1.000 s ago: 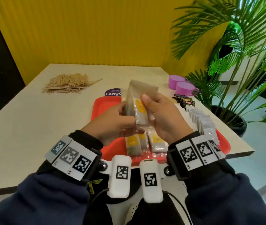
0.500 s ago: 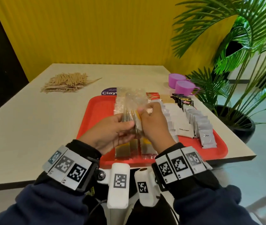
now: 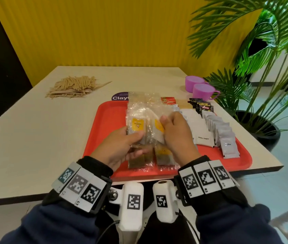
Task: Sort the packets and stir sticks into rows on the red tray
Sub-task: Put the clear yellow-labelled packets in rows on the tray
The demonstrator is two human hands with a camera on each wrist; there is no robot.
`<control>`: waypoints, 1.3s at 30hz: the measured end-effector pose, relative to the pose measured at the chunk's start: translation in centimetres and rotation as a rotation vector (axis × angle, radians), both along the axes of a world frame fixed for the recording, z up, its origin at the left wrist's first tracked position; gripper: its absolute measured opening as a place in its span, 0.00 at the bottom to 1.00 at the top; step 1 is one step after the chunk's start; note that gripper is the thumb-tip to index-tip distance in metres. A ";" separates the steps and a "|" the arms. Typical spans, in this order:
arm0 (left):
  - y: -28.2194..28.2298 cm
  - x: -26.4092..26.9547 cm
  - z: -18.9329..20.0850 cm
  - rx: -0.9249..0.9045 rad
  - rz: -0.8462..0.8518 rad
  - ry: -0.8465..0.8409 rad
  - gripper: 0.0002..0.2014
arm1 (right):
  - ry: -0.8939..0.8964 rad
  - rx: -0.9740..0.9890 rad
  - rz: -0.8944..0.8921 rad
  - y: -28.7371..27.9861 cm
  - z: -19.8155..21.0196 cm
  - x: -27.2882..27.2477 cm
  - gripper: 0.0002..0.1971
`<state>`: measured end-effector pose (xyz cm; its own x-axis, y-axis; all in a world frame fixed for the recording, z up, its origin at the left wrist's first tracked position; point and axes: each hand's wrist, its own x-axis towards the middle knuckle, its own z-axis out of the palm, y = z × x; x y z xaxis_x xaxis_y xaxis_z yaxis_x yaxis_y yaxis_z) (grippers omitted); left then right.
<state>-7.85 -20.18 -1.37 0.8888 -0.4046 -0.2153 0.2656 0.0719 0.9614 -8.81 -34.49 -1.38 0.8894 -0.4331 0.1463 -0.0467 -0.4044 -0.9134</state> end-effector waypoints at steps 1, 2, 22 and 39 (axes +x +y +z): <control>0.2 0.1 -0.2 0.029 0.020 -0.018 0.03 | 0.003 -0.021 -0.010 -0.4 0.1 -0.3 0.14; 0.3 0.1 -0.3 0.056 0.039 -0.046 0.03 | 0.014 -0.049 -0.015 -0.9 0.1 -0.6 0.14; 0.6 -0.3 -3.4 0.697 0.063 -0.329 0.28 | 0.161 -0.938 -0.079 -0.4 -3.0 -2.6 0.12; -0.2 0.6 -4.9 0.931 0.046 -0.484 0.28 | -0.080 -1.086 0.400 -0.3 -3.3 -2.9 0.15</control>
<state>-7.22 -20.37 -6.23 0.9734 -0.2251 -0.0417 -0.1459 -0.7502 0.6449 -11.73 -34.74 -4.64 0.9059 0.2649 0.3305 0.3038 -0.9501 -0.0712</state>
